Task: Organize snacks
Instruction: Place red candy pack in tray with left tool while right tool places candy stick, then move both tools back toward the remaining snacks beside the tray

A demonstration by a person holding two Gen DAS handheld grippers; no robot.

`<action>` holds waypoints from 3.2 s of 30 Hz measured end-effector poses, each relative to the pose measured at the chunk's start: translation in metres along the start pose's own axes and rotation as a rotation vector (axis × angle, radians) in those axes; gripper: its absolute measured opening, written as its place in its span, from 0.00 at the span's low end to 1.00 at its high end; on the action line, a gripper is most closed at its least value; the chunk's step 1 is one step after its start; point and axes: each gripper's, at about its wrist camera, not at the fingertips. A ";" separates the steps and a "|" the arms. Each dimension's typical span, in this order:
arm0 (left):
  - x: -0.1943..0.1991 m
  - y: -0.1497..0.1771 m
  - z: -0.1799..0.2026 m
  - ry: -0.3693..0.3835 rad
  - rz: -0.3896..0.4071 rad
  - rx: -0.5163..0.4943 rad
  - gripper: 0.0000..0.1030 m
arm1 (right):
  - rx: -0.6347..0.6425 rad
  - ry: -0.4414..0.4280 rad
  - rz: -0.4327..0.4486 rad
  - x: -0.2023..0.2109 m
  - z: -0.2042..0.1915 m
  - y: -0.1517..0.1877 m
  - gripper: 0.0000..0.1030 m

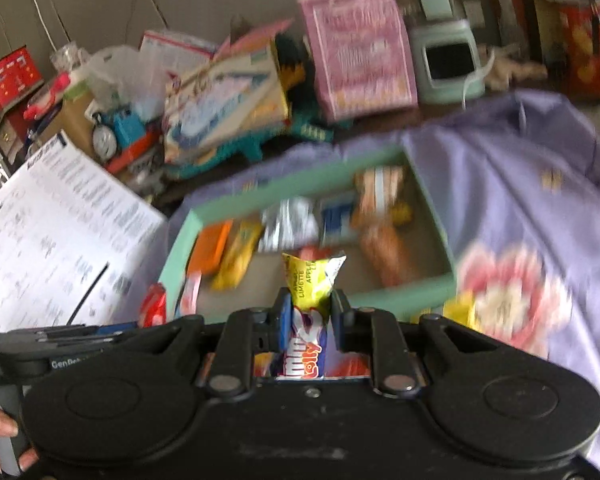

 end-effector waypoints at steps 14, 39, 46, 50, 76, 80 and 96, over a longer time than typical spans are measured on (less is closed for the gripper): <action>-0.083 -0.067 0.003 -0.026 -0.024 0.009 0.33 | 0.128 0.106 -0.040 -0.104 -0.008 -0.071 0.19; -0.091 -0.047 0.012 -0.145 -0.059 0.012 1.00 | -0.046 0.095 -0.076 -0.087 0.014 -0.043 1.00; -0.066 -0.038 0.023 -0.133 -0.037 -0.002 1.00 | -0.043 0.089 -0.056 -0.057 0.010 -0.035 1.00; -0.053 -0.028 0.026 -0.131 -0.035 -0.006 1.00 | -0.052 0.090 -0.048 -0.039 0.012 -0.027 1.00; -0.079 0.063 0.030 -0.172 -0.195 -0.107 1.00 | -0.043 0.134 -0.215 -0.050 0.031 0.087 0.99; -0.075 0.062 0.007 -0.180 -0.201 -0.024 1.00 | 0.041 0.125 -0.238 -0.063 0.018 0.090 0.93; -0.080 0.043 0.038 -0.105 -0.168 -0.037 1.00 | 0.050 0.177 -0.260 -0.050 0.040 0.105 0.42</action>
Point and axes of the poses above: each gripper's, at about its wrist camera, not at the fingertips, and x roughly against the way its jaws point, z to its right, y to its underside
